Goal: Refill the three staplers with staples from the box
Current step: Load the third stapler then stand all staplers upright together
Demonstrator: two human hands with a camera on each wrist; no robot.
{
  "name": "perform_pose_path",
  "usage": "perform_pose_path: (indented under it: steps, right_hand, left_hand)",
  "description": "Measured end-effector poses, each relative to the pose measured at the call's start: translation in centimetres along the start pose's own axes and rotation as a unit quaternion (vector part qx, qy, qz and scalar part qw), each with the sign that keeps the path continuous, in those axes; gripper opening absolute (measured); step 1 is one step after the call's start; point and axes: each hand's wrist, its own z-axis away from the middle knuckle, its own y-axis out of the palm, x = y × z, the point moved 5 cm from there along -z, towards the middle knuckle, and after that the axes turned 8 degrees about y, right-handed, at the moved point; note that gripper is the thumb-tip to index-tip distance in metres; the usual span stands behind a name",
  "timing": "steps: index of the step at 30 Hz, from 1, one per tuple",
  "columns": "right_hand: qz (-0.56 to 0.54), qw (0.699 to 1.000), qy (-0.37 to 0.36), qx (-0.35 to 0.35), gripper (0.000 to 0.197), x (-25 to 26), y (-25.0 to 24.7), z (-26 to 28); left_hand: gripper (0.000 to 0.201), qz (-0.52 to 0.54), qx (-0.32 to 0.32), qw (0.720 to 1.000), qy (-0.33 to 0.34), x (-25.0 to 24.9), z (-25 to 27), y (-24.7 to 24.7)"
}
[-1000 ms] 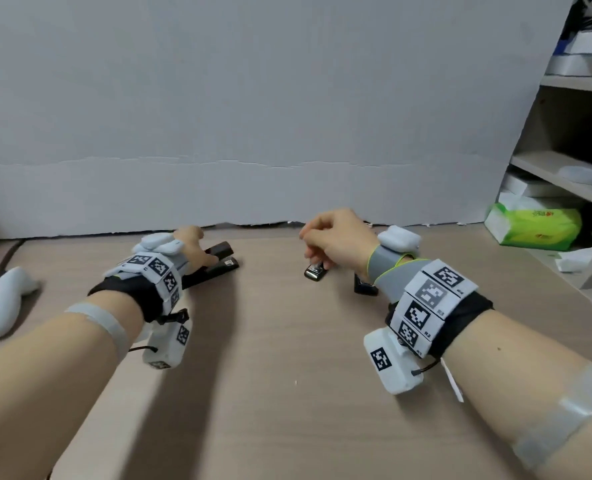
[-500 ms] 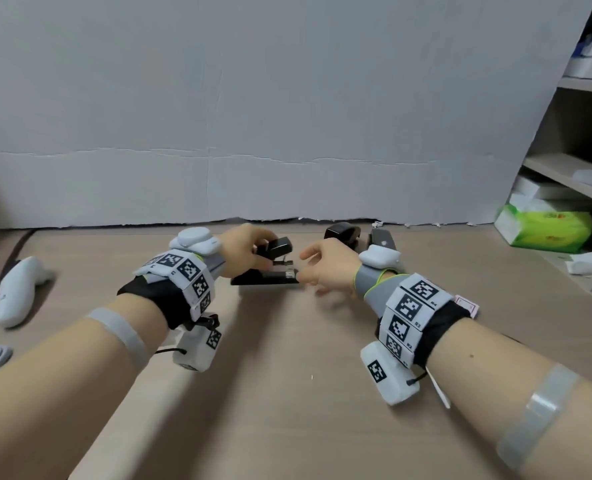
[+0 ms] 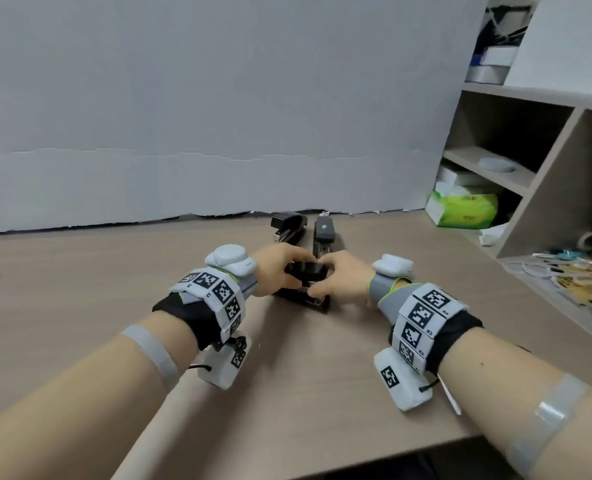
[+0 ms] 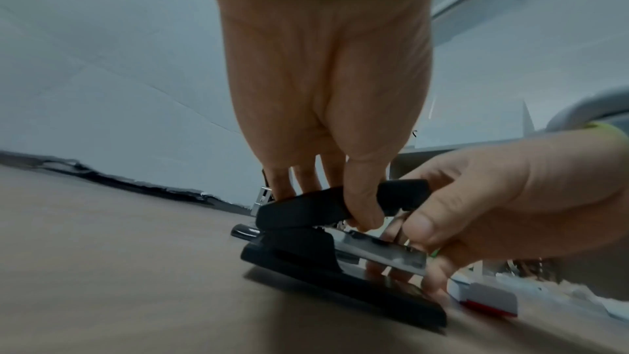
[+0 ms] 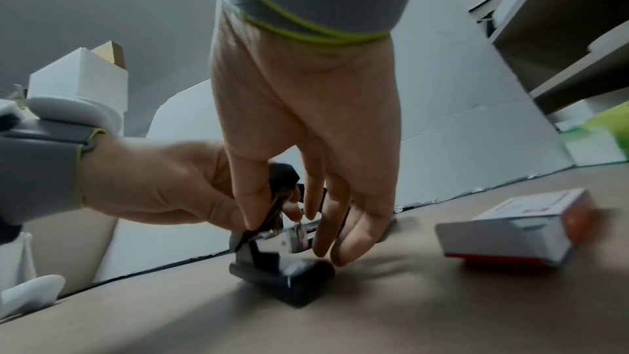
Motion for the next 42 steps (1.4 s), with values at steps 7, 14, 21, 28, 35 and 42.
perform_pose_path:
  steps: [7, 14, 21, 28, 35, 42]
  right_hand:
    - [-0.097, 0.995, 0.023, 0.001, 0.024, -0.7, -0.4, 0.4]
    - [-0.149, 0.986, 0.034, 0.068, 0.015, 0.7, 0.9, 0.7]
    - [-0.087, 0.996, -0.009, 0.033, 0.017, 1.7, 0.7, 0.1]
    - [0.26, 0.963, -0.057, -0.035, 0.064, 1.7, 0.5, -0.8]
    - [0.21, 0.977, -0.041, -0.018, 0.047, 1.4, 1.3, -1.6]
    - [0.151, 0.986, -0.038, -0.054, 0.041, 1.0, -0.1, -2.3]
  left_hand:
    - [0.053, -0.053, -0.004, 0.999, -0.005, -0.5, -1.3, 1.2]
    - [0.018, -0.095, -0.123, 0.965, -0.213, 0.7, 0.8, -0.5]
    - [0.042, 0.165, -0.044, 0.975, -0.143, 1.6, 2.8, 1.9]
    - [0.05, 0.08, -0.043, 0.987, -0.13, 1.3, 2.4, 2.9]
    - [0.035, -0.038, -0.03, 0.983, -0.178, 1.5, 2.0, 2.3]
    - [0.016, -0.095, -0.043, 0.974, -0.202, 1.9, 1.8, 1.4]
